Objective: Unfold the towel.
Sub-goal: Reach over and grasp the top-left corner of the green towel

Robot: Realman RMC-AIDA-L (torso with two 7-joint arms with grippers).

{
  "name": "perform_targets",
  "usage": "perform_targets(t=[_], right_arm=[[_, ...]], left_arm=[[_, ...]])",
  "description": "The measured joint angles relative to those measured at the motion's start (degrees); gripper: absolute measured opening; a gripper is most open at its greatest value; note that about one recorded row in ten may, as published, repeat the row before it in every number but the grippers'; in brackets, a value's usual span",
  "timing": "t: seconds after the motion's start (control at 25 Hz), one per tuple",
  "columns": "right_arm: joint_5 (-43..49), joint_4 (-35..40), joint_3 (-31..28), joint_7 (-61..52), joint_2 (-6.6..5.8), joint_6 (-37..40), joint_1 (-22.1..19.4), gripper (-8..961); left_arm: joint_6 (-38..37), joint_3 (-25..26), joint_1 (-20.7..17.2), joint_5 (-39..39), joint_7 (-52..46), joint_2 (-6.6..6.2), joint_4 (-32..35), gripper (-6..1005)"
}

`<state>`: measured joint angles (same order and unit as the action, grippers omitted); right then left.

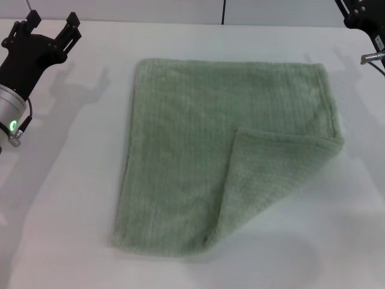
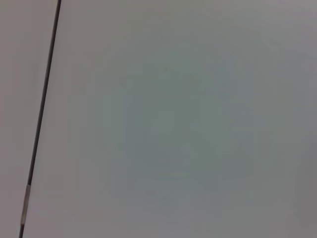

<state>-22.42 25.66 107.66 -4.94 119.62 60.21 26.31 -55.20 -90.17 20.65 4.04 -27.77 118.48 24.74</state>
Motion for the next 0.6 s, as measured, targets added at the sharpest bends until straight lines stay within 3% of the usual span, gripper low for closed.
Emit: perform_targets(t=[0.6], right_arm=[[0.0,0.0,-0.1,0.0,-0.05,0.1,0.0,699]], left_arm=[[-0.1,-0.8,0.2,0.0,0.4,0.00,0.0,829]])
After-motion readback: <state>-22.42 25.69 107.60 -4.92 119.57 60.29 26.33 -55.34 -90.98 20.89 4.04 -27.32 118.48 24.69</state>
